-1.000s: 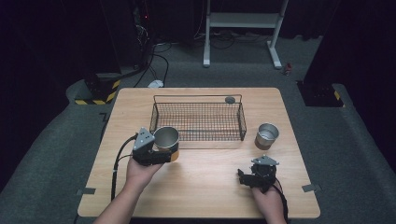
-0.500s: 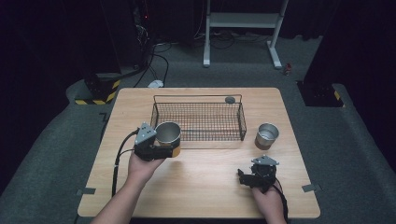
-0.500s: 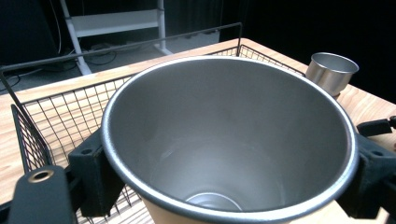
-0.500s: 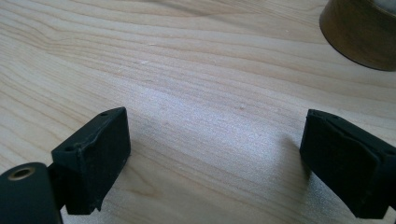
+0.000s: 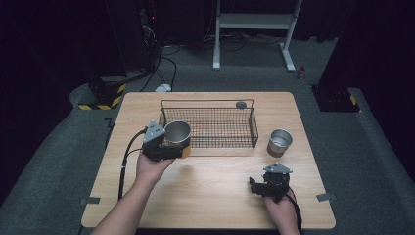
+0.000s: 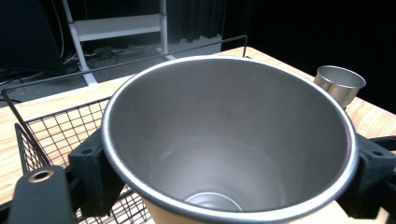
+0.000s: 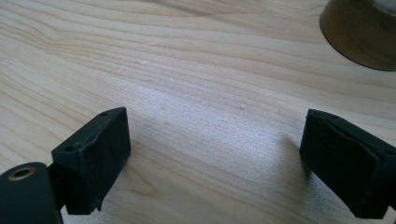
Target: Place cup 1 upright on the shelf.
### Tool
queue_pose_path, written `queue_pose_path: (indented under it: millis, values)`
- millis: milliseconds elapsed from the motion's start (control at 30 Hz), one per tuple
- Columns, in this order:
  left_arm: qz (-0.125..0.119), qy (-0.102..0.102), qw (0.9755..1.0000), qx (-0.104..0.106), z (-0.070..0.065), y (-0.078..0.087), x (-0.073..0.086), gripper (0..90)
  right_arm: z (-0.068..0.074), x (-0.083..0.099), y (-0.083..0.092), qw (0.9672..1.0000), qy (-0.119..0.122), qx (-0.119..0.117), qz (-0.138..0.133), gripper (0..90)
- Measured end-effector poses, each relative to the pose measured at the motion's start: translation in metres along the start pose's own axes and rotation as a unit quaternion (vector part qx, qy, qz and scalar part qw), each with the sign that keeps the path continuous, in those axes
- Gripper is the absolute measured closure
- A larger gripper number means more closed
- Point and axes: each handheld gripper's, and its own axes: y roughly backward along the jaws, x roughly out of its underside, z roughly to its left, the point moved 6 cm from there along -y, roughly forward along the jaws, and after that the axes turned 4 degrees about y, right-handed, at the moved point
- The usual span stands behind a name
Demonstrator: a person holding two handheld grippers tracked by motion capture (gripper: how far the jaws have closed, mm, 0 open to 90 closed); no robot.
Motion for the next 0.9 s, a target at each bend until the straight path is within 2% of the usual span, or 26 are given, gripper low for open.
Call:
queue_pose_path:
  millis: [600,900]
  values:
    - [-0.001,-0.003,1.0,-0.005,0.003,-0.019,-0.016,13.6,0.0,0.0,0.0,1.0,0.0,0.0,0.0,8.5]
    - [-0.005,0.005,0.9999,-0.009,0.008,-0.031,-0.027,13.7,0.0,0.0,0.0,1.0,0.0,0.0,0.0,8.6]
